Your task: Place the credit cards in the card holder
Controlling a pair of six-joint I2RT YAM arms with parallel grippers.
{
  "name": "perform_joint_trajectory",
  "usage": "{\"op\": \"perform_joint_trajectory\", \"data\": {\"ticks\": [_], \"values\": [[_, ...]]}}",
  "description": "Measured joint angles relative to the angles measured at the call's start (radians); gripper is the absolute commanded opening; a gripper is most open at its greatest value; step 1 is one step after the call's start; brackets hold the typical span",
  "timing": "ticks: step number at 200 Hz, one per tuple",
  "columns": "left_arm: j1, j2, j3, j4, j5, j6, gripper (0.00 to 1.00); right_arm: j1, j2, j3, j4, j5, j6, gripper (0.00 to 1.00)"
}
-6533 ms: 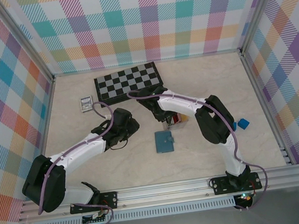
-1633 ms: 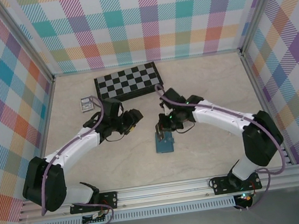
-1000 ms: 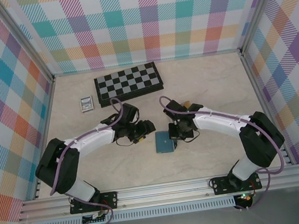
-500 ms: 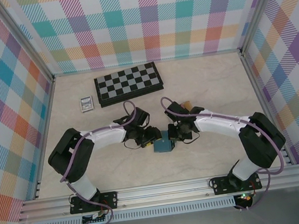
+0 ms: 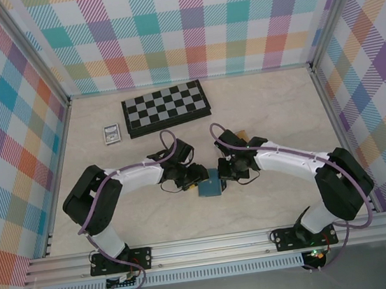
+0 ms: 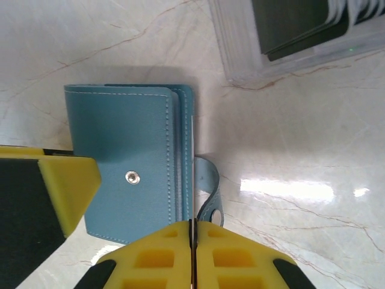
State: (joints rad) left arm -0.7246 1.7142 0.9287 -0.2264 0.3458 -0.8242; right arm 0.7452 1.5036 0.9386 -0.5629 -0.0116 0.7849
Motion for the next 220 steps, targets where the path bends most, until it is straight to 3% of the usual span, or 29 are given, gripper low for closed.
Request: {"op": "perform_joint_trajectory", "data": {"ticks": [84, 116, 181, 220], "values": [[-0.001, 0.000, 0.000, 0.000, 0.001, 0.001, 0.50, 0.000, 0.051, -0.001, 0.055, -0.039, 0.002, 0.07], [-0.006, 0.000, 0.000, -0.002, -0.013, 0.013, 0.58, -0.006, -0.012, -0.031, 0.078, -0.066, 0.009, 0.08], [-0.034, -0.014, 0.005, -0.041, -0.076, 0.037, 0.61, -0.063, -0.089, -0.092, 0.209, -0.214, 0.040, 0.07], [-0.035, -0.063, 0.005, -0.033, -0.106, 0.035, 0.59, -0.067, -0.072, -0.077, 0.153, -0.166, 0.037, 0.07]]}}
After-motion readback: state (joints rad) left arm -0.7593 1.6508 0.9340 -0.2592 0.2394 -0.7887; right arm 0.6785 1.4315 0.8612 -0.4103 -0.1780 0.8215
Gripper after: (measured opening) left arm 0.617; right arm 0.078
